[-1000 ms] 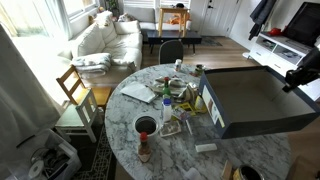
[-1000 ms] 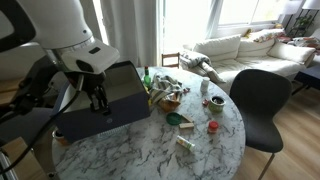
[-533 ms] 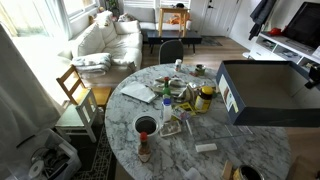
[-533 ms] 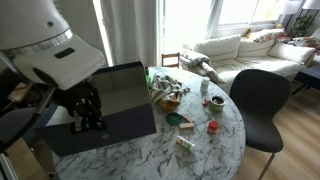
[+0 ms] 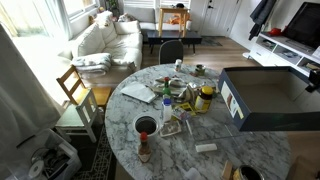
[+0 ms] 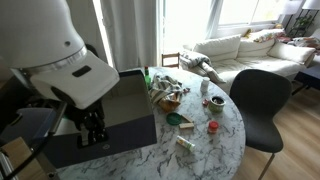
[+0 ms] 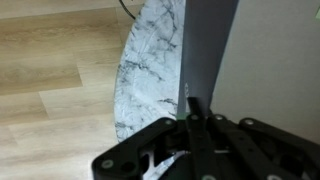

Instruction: Move the shoe box to the right then put the container and cup inside

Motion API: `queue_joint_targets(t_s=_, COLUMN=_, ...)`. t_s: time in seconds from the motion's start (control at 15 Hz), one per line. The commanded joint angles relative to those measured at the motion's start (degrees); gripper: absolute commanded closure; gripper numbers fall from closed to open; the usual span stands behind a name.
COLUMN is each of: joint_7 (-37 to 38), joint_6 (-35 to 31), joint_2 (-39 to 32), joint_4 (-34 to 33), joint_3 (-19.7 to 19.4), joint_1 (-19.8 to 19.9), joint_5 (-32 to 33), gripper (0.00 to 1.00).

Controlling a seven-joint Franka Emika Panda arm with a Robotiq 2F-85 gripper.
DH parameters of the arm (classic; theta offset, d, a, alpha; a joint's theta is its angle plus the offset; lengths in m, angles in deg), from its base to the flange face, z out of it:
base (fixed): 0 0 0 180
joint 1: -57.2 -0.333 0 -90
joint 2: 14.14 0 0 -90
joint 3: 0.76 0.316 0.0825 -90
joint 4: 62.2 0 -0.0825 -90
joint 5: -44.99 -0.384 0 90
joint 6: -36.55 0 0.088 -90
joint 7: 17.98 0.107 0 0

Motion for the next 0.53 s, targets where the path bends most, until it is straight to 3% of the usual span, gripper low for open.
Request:
queue_joint_targets(t_s=0.0, joint_7=-10.6, joint_6=3.1, joint_2=-5.5, joint_4=-5.8, joint_3=-5.5, joint_1=-0.8, joint_5=-0.7, gripper=0.99)
queue_joint_targets(t_s=0.2, joint_7=-19.4, joint_6=4.8, joint_2=-8.7, joint_4=-9.6, joint_3=-9.4, joint_1=-1.3, joint_5=-2.4, gripper=0.99)
queue_joint_targets(t_s=0.47, joint_7=-20.9, joint_6=1.3, joint_2=-15.4, joint_4=-12.7, joint_3=-11.3, joint_1=-0.4, joint_5=-1.8, gripper=0.99)
